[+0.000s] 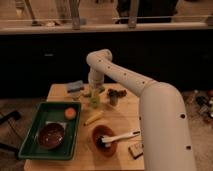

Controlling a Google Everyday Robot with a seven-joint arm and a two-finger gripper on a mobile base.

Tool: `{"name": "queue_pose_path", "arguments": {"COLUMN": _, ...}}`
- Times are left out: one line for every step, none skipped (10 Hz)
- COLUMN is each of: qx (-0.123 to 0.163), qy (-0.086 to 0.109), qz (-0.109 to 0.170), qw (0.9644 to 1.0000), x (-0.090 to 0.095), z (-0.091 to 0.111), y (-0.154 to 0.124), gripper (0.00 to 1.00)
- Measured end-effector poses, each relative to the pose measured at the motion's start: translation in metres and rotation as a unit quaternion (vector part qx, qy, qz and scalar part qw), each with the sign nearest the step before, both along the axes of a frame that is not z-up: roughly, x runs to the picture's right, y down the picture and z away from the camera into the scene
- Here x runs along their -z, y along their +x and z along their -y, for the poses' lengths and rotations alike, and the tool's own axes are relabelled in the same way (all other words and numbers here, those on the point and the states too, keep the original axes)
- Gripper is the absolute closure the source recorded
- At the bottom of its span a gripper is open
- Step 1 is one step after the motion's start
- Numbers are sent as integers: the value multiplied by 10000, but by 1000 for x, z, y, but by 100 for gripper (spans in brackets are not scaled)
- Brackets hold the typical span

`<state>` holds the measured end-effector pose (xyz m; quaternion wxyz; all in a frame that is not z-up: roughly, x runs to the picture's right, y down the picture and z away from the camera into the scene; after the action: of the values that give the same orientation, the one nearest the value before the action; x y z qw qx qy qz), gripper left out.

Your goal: Place pepper in plastic cup

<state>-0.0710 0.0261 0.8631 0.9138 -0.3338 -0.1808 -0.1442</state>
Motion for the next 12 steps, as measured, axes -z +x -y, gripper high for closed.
{"name": "queue_pose_path", "arguments": {"qx": -51, "qy": -40, "qz": 69, "qw": 10000, "x": -2, "z": 1, "y": 1, "gripper": 100}}
{"name": "queue_pose_path", "arguments": {"qx": -117, "qy": -100, "qz": 134, "qw": 9998, "x": -4, "z": 2, "y": 2, "gripper": 100}}
{"name": "queue_pose_path", "arguments": {"qx": -162, "qy": -141, "qz": 162, "qw": 9996, "x": -7, "z": 3, "y": 4, "gripper": 100}}
{"name": "queue_pose_path", "arguments": {"qx": -217, "qy": -217, "qz": 165, "qw": 9994, "x": -10, "z": 3, "y": 8, "gripper": 100}}
{"name": "queue_pose_path", "arguments": {"qx": -269, "qy": -283, "qz": 161, "qw": 9991, "x": -13, "z": 3, "y": 11, "gripper": 100}}
{"name": "queue_pose_path", "arguments": {"qx": -288, "qy": -343, "qz": 159, "qw": 9989, "x": -15, "z": 2, "y": 13, "gripper": 100}}
{"name": "queue_pose_path", "arguments": {"qx": -281, "qy": -413, "qz": 168, "qw": 9986, "x": -17, "z": 0, "y": 13, "gripper": 100}}
{"name": "queue_pose_path", "arguments": {"qx": -263, "qy": -483, "qz": 200, "qw": 9983, "x": -18, "z": -2, "y": 11, "gripper": 100}}
{"name": "queue_pose_path", "arguments": {"qx": -251, "qy": -517, "qz": 220, "qw": 9981, "x": -18, "z": -3, "y": 10, "gripper": 100}}
{"name": "queue_pose_path", "arguments": {"qx": -232, "qy": -550, "qz": 238, "qw": 9979, "x": -18, "z": -5, "y": 11, "gripper": 100}}
{"name": "queue_pose_path", "arguments": {"qx": -205, "qy": -583, "qz": 266, "qw": 9977, "x": -17, "z": -7, "y": 11, "gripper": 100}}
{"name": "queue_pose_path", "arguments": {"qx": -182, "qy": -607, "qz": 297, "qw": 9975, "x": -15, "z": -9, "y": 10, "gripper": 99}}
